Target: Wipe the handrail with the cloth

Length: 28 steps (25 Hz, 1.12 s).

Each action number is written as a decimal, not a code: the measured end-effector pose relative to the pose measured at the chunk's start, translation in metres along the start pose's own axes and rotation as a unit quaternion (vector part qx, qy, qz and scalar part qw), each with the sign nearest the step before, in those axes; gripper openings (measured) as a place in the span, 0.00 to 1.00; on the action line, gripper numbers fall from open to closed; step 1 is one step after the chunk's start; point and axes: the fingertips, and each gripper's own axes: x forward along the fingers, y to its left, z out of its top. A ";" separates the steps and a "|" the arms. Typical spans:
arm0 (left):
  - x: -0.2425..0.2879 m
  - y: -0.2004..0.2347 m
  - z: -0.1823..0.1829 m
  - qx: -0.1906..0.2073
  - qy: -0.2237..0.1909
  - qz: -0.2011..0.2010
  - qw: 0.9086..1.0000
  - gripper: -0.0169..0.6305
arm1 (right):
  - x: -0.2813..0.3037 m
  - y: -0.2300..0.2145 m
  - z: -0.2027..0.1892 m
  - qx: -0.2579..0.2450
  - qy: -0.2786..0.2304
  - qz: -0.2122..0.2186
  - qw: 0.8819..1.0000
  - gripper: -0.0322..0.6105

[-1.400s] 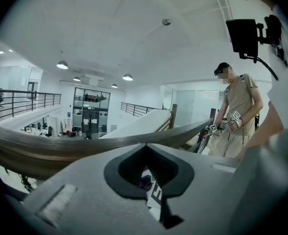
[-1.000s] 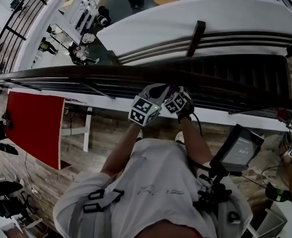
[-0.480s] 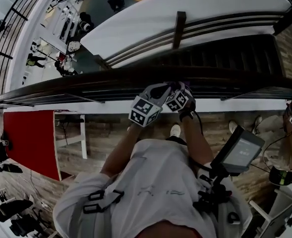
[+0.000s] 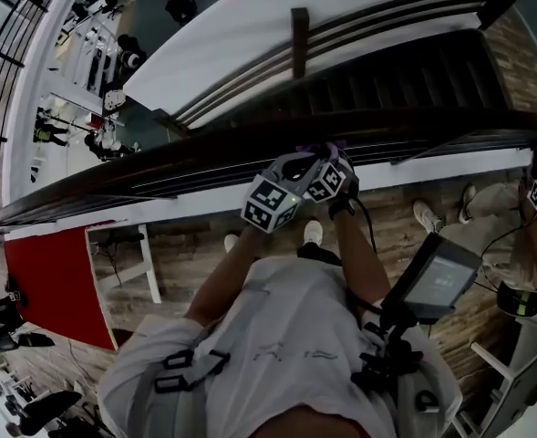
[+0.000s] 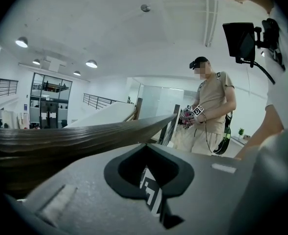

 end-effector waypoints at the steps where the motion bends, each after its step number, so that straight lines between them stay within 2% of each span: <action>1: 0.007 -0.004 0.000 0.000 0.002 -0.005 1.000 0.02 | -0.001 -0.008 -0.007 0.006 0.002 -0.005 1.000 0.16; 12: 0.080 -0.058 -0.014 0.017 0.029 -0.091 0.995 0.02 | -0.009 -0.122 -0.099 0.097 0.041 -0.073 0.992 0.16; 18: 0.115 -0.082 -0.011 0.018 0.031 -0.120 0.992 0.02 | -0.003 -0.180 -0.151 0.155 0.031 -0.088 0.983 0.16; 22: 0.131 -0.092 -0.013 0.012 0.038 -0.133 0.990 0.02 | -0.009 -0.218 -0.182 0.188 0.036 -0.108 0.976 0.16; 28: 0.141 -0.098 -0.009 0.020 0.041 -0.127 0.991 0.02 | -0.012 -0.279 -0.228 0.233 0.058 -0.120 0.963 0.16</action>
